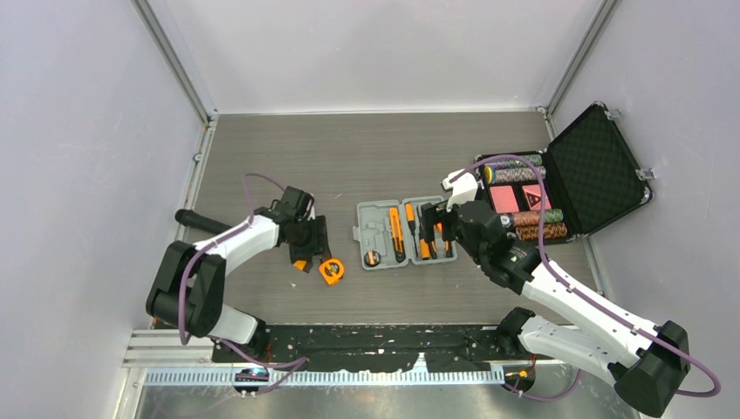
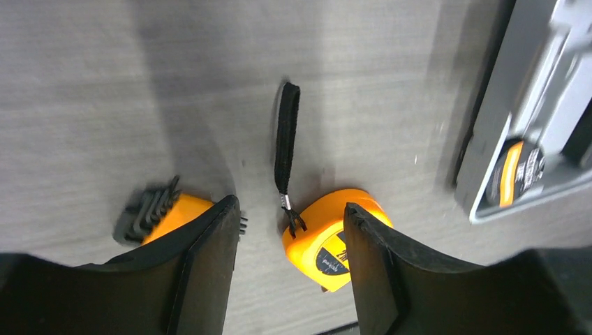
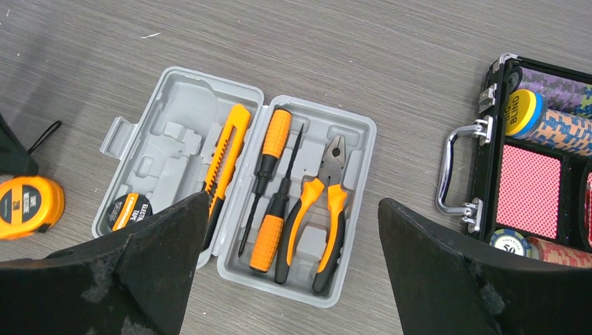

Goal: Pack the tool kit
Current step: Move the tool to the center of the board.

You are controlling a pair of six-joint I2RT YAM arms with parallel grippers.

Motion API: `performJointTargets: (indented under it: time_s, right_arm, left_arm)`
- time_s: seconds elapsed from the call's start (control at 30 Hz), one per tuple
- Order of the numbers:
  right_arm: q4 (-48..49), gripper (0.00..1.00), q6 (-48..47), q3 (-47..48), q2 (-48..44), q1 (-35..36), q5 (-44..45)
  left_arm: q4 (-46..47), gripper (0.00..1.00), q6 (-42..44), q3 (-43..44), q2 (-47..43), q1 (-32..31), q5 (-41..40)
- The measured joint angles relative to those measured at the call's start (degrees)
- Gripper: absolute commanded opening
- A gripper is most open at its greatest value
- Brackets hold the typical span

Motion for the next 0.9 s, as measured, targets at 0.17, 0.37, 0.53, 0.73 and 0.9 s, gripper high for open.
performJointTargets:
  time_s: [0.17,0.37,0.53,0.73,0.9]
  right_arm:
    - [-0.1,0.95,0.0,0.0,0.3,0.0,-0.5]
    - [-0.2,0.95,0.0,0.0,0.7,0.0,-1.3]
    - [-0.3,0.95,0.0,0.0,0.7,0.0,-2.0]
    - [-0.3,0.95,0.0,0.0,0.0,0.0,-2.1]
    - [-0.3,0.95,0.0,0.0,-0.8,0.0,-2.1]
  left_arm:
    - [-2.0,0.62,-0.3,-5.5,-7.2,-1.3,1.2]
    - [-5.0,0.72,-7.6,-9.4,-22.3,-1.3,-5.6]
    - [-5.8,0.76,-13.0,-9.4,-25.4,-1.3,-14.5]
    - [-6.7,0.68,-15.4,-9.3,-19.1,-1.3,-19.9]
    - [-7.4,0.60,-14.3,-7.0,-11.9,-1.3,-20.7]
